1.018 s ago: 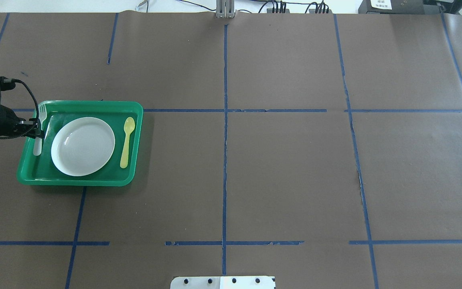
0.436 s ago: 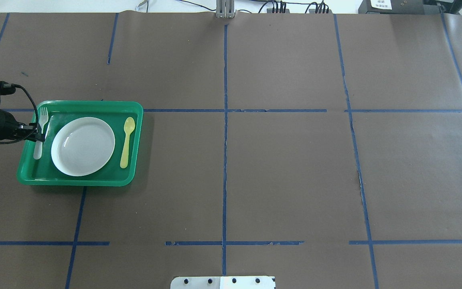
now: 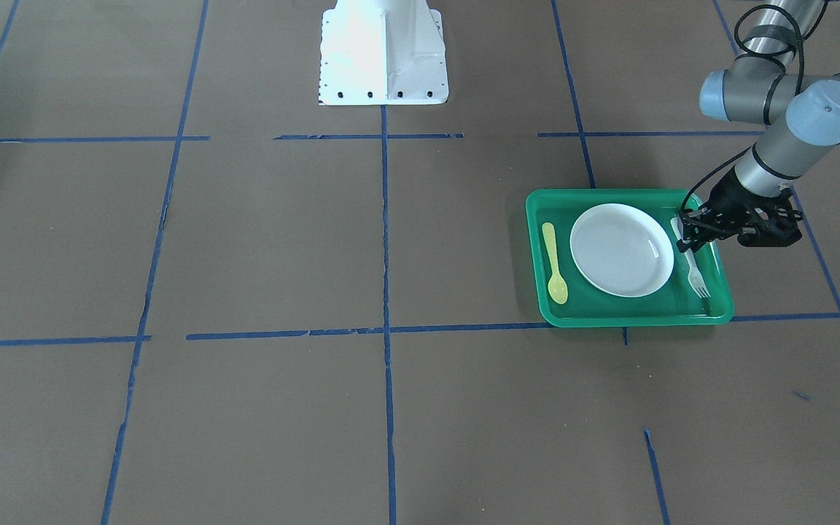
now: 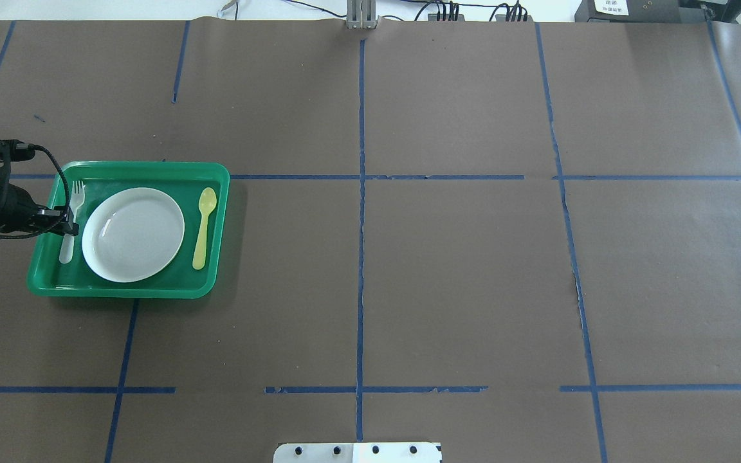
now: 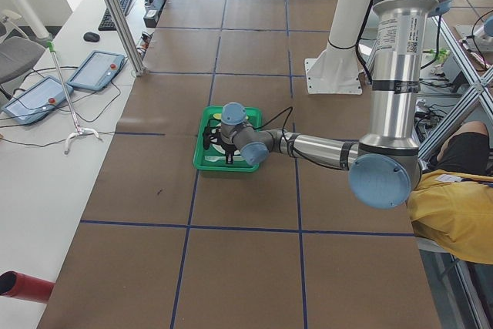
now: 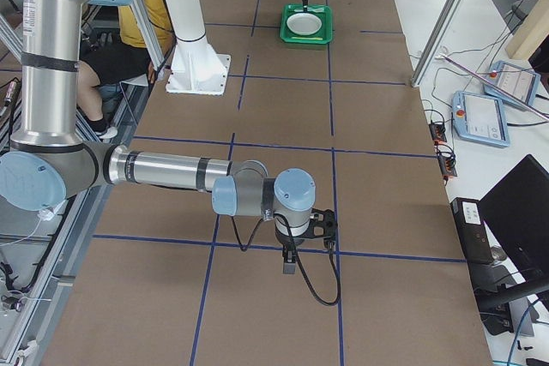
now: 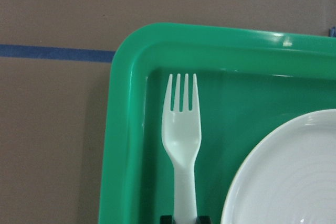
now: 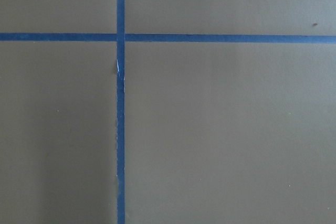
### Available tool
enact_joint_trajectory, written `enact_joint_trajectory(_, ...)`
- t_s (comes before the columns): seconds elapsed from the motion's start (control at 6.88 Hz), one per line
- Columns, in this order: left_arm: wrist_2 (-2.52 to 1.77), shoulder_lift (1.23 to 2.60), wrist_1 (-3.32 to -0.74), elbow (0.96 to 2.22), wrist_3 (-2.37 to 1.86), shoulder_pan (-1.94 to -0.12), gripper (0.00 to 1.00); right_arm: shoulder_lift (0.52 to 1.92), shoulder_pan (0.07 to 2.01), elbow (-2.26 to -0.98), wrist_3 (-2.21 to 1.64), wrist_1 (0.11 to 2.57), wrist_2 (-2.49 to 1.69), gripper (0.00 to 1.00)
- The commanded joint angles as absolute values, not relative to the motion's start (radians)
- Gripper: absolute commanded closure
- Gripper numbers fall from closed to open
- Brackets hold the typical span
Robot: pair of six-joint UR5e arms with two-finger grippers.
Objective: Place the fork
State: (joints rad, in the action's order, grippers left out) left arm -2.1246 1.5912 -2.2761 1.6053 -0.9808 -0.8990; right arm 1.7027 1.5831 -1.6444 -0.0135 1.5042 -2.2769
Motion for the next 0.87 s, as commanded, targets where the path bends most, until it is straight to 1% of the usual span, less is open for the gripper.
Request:
enact_joint_trajectory(0.0,-2.125,1.586,-2.275,1.605,-0.962,-0.897,0.24,1.703,1.583,-1.644,-0.014,1.505,-2.278,0.0)
enact_joint_trajectory(0.15,-2.125,1.568,-2.275,1.617,-0.962,-0.899,0.01,1.703,1.583,-1.644,-0.012,1.505,-2.278,0.0)
enact_joint_trajectory(0.44,-2.132,1.469,-2.275,1.731,-0.959,-0.914,0.0,1.703,1.583,-1.644,-0.014,1.503,-2.278,0.0)
enact_joint_trajectory(0.58,-2.134,1.442,-2.272,1.767,-0.921,-0.937,0.0,1.703,1.583,-1.644,-0.014,1.505,-2.278,0.0)
enact_joint_trajectory(0.73,-2.135,1.428,-2.267,1.767,-0.811,-1.016,0.0,1.703,1.583,-1.644,-0.014,1.505,-2.276,0.0)
